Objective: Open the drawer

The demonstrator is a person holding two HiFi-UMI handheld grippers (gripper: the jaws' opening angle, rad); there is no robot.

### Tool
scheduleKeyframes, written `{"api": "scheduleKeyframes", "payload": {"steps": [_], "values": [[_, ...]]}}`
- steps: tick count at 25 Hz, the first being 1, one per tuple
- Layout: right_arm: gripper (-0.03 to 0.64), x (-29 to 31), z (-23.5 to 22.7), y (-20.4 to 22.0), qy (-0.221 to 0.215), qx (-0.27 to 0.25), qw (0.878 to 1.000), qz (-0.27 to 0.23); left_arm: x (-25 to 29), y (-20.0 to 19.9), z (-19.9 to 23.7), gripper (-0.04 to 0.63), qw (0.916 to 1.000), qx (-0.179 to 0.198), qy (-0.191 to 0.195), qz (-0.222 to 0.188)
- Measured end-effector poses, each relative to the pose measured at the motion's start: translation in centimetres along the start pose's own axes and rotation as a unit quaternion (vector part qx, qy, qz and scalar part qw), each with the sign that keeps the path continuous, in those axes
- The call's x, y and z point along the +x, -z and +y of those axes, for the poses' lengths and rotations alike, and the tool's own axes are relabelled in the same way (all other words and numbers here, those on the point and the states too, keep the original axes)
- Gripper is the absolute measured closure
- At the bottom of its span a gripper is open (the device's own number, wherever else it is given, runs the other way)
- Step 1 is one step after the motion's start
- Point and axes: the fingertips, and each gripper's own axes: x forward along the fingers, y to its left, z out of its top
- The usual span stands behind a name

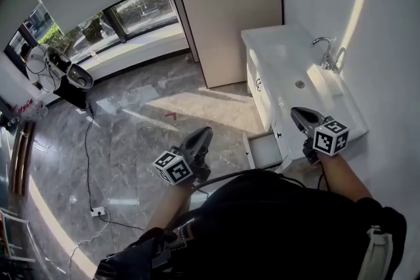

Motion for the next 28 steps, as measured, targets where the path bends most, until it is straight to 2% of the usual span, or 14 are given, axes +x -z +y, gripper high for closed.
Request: {"api": "scheduleKeyframes", "payload": {"steps": [5, 14, 28], "values": [[0.617, -0.7, -1.0, -0.4, 0.011, 0.003, 1.0, -0.011, 0.5, -0.5, -1.0, 0.595, 0.9996, 0.028, 0.002, 0.005], [0.617, -0.9, -1.0, -0.4, 0.018, -0.013, 1.0, -0.009, 1.0, -0.1, -1.4, 0.595, 0.9994, 0.026, 0.014, 0.02], [0.618, -1.8, -1.1, -0.4, 0.028, -0.017, 0.999, -0.007, 0.3, -0.4, -1.7, 0.595, 0.9994, 0.023, 0.013, 0.022]]}}
